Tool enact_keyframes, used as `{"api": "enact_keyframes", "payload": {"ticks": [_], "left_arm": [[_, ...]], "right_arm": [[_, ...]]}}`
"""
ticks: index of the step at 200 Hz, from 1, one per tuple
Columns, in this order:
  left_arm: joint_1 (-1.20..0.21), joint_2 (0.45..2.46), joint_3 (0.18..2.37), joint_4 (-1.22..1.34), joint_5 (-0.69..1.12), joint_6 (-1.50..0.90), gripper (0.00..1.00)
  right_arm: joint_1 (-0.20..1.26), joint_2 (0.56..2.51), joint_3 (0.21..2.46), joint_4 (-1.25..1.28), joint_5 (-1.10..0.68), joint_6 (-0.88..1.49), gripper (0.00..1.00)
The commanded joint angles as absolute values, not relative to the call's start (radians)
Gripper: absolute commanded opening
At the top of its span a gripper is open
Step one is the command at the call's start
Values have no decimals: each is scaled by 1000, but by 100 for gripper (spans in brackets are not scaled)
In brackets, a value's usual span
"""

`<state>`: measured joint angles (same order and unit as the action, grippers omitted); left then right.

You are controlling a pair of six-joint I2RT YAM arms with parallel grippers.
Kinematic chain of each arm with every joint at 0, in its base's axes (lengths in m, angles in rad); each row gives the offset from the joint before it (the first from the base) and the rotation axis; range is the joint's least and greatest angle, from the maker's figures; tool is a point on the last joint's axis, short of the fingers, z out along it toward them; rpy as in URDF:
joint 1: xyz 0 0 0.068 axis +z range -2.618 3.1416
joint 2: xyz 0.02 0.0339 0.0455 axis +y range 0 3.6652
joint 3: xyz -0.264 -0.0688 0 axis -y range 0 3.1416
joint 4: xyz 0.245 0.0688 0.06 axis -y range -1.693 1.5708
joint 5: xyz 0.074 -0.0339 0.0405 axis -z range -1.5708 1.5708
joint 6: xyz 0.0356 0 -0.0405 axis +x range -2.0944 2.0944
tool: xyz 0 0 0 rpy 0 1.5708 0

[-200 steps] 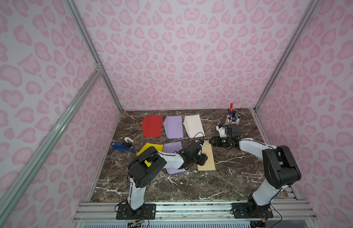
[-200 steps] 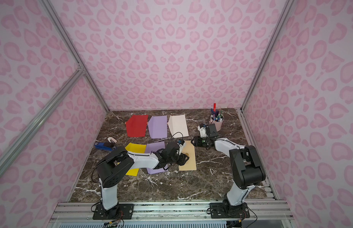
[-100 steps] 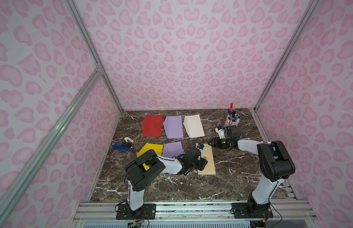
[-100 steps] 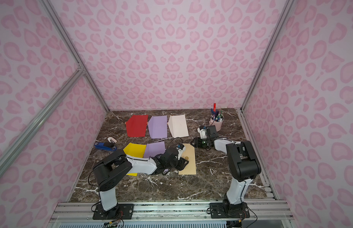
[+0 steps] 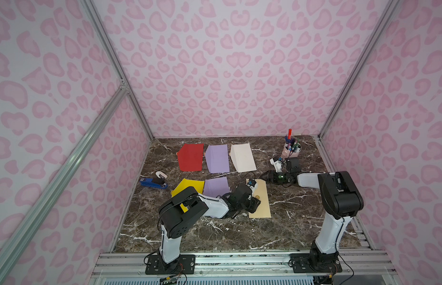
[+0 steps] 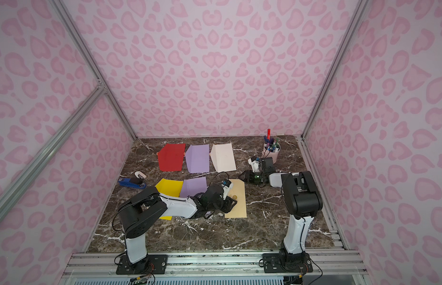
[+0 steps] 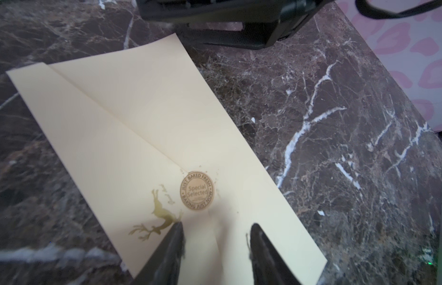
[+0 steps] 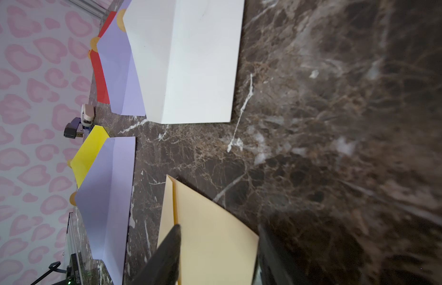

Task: Open the envelope
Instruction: Pick up the envelope from the center of the board.

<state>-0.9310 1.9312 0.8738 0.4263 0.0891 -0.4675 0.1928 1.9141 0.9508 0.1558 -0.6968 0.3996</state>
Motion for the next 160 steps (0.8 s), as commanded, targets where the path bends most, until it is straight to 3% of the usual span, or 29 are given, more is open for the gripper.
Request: {"api": "enact_keyframes", "payload": {"ticks": [1, 99, 160], "left_arm": [[-934, 1960, 853, 129, 114, -477, 47], [-934, 1986, 870, 124, 103, -468, 46], [-933, 1988, 876, 120, 91, -467, 45]], "right_arm": [[193, 1927, 954, 145, -720, 415, 49], [196, 1862, 837, 294, -938, 503, 33], [226, 1816, 772, 221, -857, 445, 29]]}}
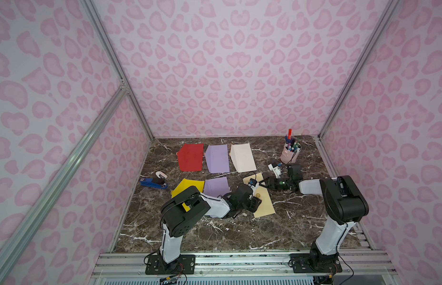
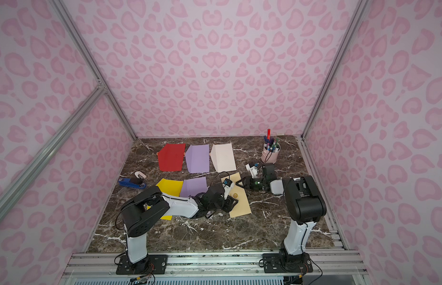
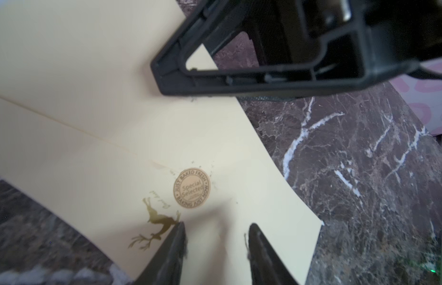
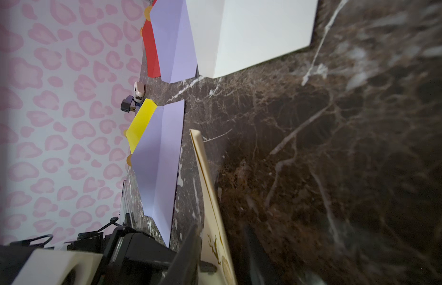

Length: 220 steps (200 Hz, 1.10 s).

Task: Open the envelope
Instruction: Pick up the envelope from the center of the board.

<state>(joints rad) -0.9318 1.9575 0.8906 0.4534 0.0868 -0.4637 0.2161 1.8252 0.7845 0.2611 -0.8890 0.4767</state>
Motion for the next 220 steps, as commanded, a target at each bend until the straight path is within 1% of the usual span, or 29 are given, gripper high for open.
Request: {"api": "enact_keyframes", "payload": {"ticks": [1, 14, 23, 33, 47, 58, 84, 117, 150, 166, 183, 200, 220], "left_arm": [[-933, 1988, 877, 120, 91, -467, 45], [-933, 1983, 877, 118, 85, -466, 45], [-933, 1974, 875, 117, 79, -464, 45], [-933, 1963, 875, 115, 71, -462, 45], [-933, 1945, 875, 113, 61, -456, 45], [-933, 1925, 874, 119, 53, -450, 46], [-933, 1856, 873, 144, 39, -432, 48], [-930, 1681, 866, 162, -16, -396, 51], [-890, 1455, 819, 207, -39, -368, 61], [-838, 1347, 772, 249, 10, -373, 65], [-773, 1245, 718, 307, 103, -380, 69], [-709, 1172, 677, 360, 205, -384, 71], [-651, 1113, 642, 439, 345, -402, 71]], "right_arm": [[227, 1816, 772, 221, -857, 444, 28], [232, 1818, 761, 228, -853, 445, 23], [236, 1818, 757, 231, -850, 445, 15], [238, 1818, 757, 233, -848, 446, 9], [241, 1813, 758, 232, -850, 448, 3], [244, 1803, 760, 230, -848, 449, 0], [248, 1772, 762, 222, -847, 454, 0], [251, 1694, 768, 192, -835, 463, 0], [267, 1556, 787, 133, -820, 473, 0], [287, 1475, 796, 123, -807, 494, 0], [315, 1391, 806, 126, -803, 522, 0], [357, 1309, 820, 137, -797, 549, 0], [416, 1235, 837, 149, -769, 576, 0]]}}
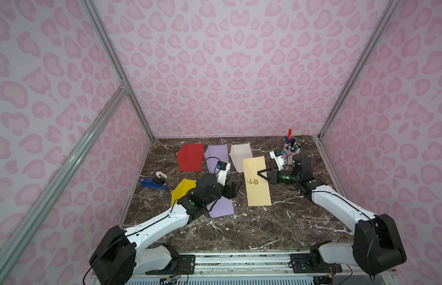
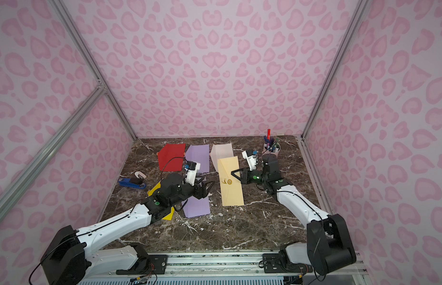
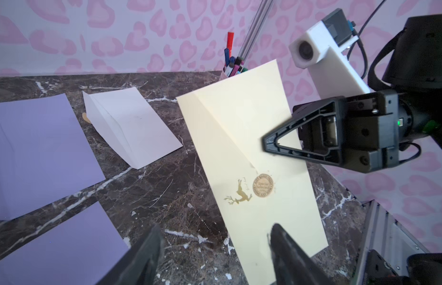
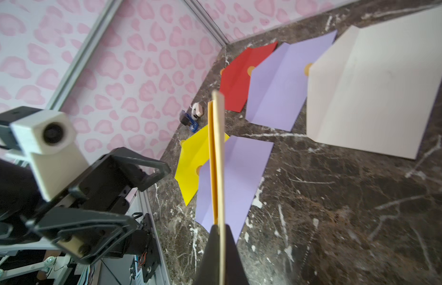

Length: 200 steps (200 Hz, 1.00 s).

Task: Open the envelope
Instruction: Pick up the envelope from the center of the board.

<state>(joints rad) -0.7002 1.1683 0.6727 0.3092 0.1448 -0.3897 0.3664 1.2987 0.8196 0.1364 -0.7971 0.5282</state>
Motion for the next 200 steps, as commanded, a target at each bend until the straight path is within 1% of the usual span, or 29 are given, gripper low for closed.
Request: {"api": "enact_keyframes", "payload": {"ticks": [1, 21, 30, 68, 89, 125, 160, 200], "left_arm": [[-649, 1109, 640, 445, 353, -402, 71], [-634, 1065, 618, 521, 451, -406, 71], [-634, 1046, 614, 527, 468, -401, 71], [-634, 991, 609, 500, 470, -369, 71], [-633, 993, 609, 503, 479, -364, 70], [-617, 974, 600, 532, 543, -351, 71], [-558, 961, 573, 633, 653, -401, 71], [-532, 1000, 574, 733, 766, -453, 70]], "right_arm": [[419, 1233, 839, 149, -767, 576, 0], [477, 1195, 852, 153, -735, 593, 0], [495, 1182, 853, 157, -718, 604, 0], [557, 1135, 825, 266, -658, 686, 0], [587, 1145, 845, 269, -640, 680, 0], [604, 1148, 867, 264, -665, 659, 0], [604, 1121, 877, 254, -725, 610, 0], [605, 1103, 879, 258, -755, 594, 0]]}}
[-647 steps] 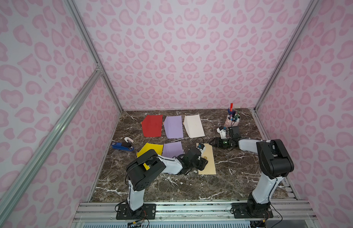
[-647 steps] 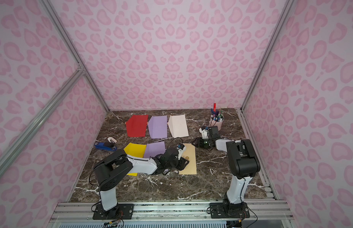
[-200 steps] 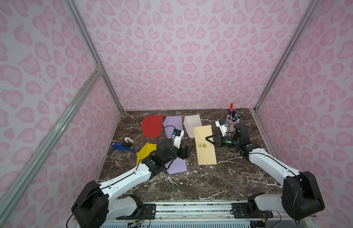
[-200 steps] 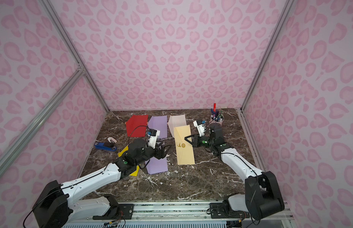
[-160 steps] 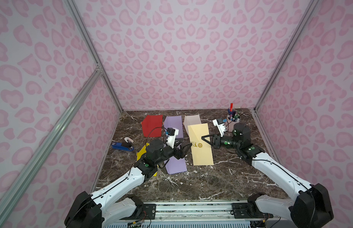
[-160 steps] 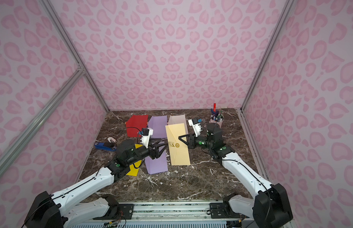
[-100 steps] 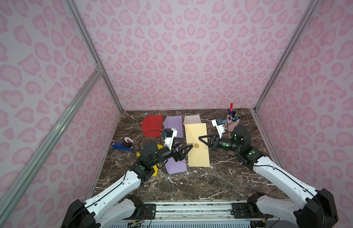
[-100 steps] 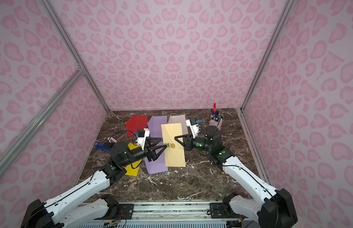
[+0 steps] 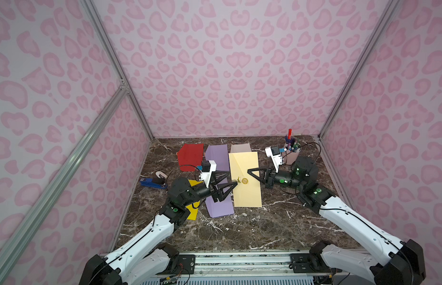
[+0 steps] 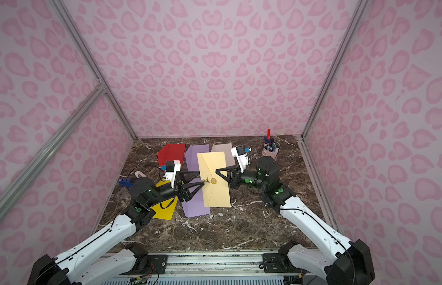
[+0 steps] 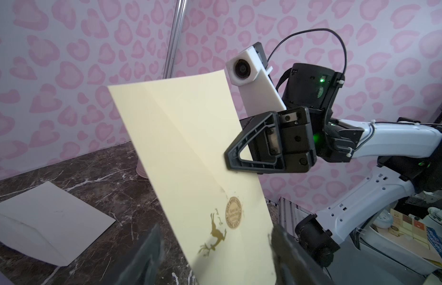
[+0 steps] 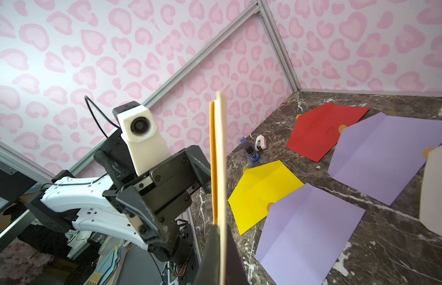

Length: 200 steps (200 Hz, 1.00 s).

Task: Open the envelope
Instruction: Pick up the envelope from the center of the board.

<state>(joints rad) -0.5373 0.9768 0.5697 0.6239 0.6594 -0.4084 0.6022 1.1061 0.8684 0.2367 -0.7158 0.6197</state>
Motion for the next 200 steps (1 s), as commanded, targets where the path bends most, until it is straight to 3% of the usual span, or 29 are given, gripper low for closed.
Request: {"api": "enact_keyframes", "payload": {"ticks": [1, 50, 63, 90, 124, 200], "left_arm": [[-532, 1001, 575, 736, 767, -454, 70], [-517, 1026, 591, 713, 752, -451, 68], [-517, 1033, 591, 733, 770, -460, 63], [-517, 1065, 597, 779, 819, -485, 32], [-517, 1067, 601, 795, 826, -488, 5], [-517, 1050, 595, 769, 803, -463, 4]], "right_arm": [[607, 1103, 880, 258, -756, 594, 0], [608, 1100, 884, 246, -768, 574, 0], [610, 1095, 880, 257, -782, 575, 0], [631, 1107, 882, 280, -797, 582, 0], [663, 1123, 902, 259, -787, 559, 0], [675, 1127, 903, 249, -775, 549, 0]]}}
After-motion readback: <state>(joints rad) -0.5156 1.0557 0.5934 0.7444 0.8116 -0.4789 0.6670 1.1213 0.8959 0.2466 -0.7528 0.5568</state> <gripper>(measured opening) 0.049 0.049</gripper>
